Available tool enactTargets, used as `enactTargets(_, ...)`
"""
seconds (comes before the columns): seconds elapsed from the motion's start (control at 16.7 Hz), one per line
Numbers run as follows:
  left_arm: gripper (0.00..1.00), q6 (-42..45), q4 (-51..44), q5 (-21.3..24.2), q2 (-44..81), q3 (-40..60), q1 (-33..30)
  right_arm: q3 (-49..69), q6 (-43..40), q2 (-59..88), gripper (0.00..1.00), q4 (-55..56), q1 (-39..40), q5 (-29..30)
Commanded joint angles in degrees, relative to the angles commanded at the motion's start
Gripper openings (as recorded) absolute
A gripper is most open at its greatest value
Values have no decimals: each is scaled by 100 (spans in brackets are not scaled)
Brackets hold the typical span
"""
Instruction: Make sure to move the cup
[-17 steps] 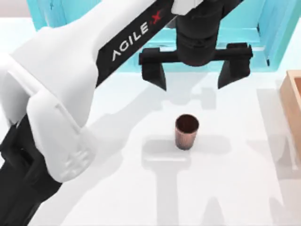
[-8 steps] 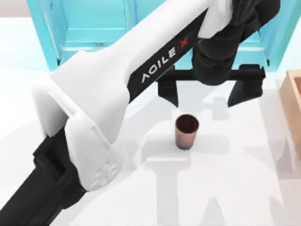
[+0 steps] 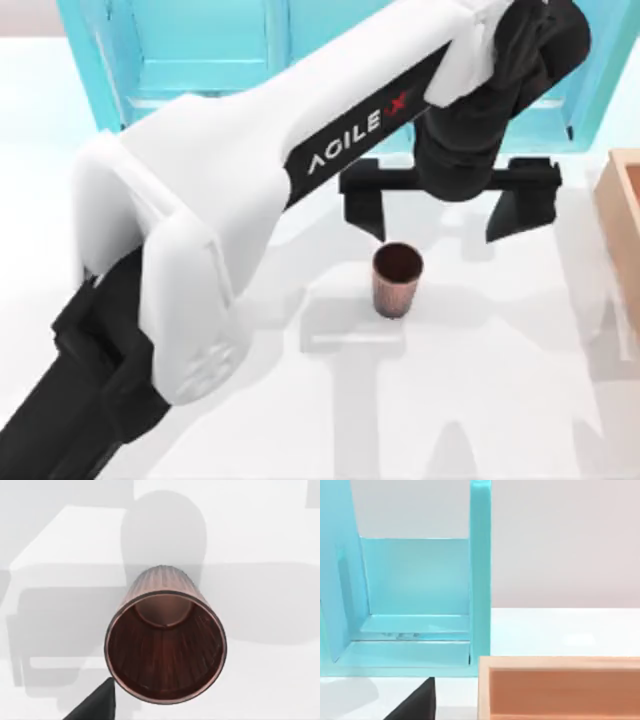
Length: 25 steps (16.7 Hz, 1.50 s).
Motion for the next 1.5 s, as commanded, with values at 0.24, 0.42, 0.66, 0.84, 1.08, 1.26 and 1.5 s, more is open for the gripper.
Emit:
enactTargets(0.24, 100, 21, 1174, -1, -330, -1580, 30, 0, 0, 0, 100, 0, 0, 0)
enactTargets(0.42, 100, 33, 1798, -3, -468, -2296, 42, 0, 0, 0, 100, 0, 0, 0)
enactTargets(0.66, 100, 38, 1961, -3, -503, -2471, 46, 0, 0, 0, 100, 0, 0, 0)
enactTargets(0.84, 92, 38, 1961, -3, -503, -2471, 46, 0, 0, 0, 100, 0, 0, 0)
enactTargets(1.08, 62, 38, 1961, -3, -503, -2471, 46, 0, 0, 0, 100, 0, 0, 0)
enactTargets(1.26, 40, 38, 1961, -3, -503, -2471, 46, 0, 0, 0, 100, 0, 0, 0)
enactTargets(1.5, 10, 38, 1961, -3, -503, -2471, 46, 0, 0, 0, 100, 0, 0, 0)
